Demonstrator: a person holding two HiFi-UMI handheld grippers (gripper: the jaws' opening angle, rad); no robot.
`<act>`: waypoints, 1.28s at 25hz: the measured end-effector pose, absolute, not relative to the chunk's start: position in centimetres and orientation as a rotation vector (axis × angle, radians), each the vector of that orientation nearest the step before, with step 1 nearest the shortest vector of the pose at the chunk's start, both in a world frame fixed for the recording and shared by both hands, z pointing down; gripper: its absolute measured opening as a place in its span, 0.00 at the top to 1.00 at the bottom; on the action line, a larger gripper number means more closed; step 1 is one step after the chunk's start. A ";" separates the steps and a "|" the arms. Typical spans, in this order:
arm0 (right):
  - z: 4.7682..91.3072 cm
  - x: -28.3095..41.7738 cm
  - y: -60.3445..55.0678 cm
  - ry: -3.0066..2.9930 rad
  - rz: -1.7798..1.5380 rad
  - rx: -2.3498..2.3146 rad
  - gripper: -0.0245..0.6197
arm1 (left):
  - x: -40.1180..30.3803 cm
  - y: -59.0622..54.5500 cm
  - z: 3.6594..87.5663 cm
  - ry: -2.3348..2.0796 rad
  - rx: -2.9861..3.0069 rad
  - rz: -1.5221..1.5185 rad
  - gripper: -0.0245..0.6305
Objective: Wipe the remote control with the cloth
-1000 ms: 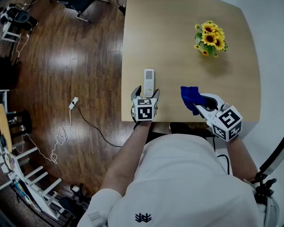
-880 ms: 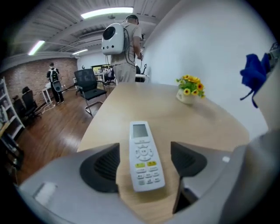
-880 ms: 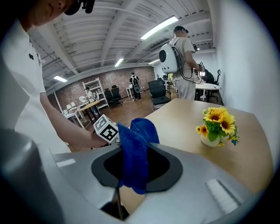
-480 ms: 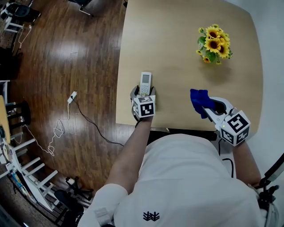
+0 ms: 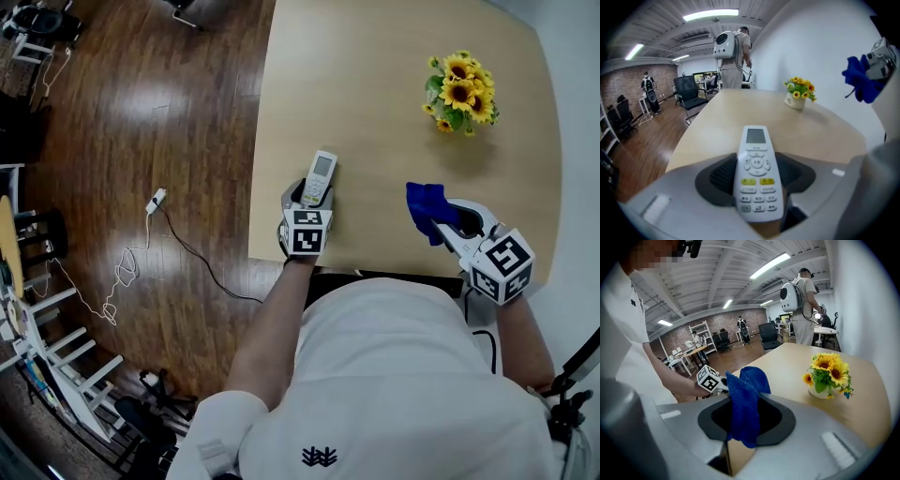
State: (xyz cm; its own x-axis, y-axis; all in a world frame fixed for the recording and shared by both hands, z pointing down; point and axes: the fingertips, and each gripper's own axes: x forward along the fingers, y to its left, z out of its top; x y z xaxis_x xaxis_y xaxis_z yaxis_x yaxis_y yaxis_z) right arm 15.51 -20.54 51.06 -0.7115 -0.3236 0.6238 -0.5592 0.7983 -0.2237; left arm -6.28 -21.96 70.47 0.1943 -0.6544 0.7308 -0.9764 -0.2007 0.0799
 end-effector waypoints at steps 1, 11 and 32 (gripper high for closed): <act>50.8 15.2 -20.6 -2.413 0.534 0.657 0.83 | -6.0 -21.8 69.9 -1.503 1.958 0.763 0.54; 48.4 12.5 -20.5 -2.466 0.482 0.737 0.83 | -5.9 -22.0 61.1 -1.436 2.177 0.741 0.54; 36.4 0.7 -18.8 -2.743 0.180 0.724 0.83 | -1.0 -17.9 48.0 -0.940 2.692 0.818 0.54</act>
State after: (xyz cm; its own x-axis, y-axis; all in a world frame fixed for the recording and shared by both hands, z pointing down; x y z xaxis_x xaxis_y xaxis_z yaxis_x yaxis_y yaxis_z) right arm 0.70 -18.83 36.38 -0.8288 -0.4619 0.3159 -0.4992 0.8654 -0.0442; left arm -1.04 -17.91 47.98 0.6499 -0.5225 0.5519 -0.6186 -0.7856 -0.0153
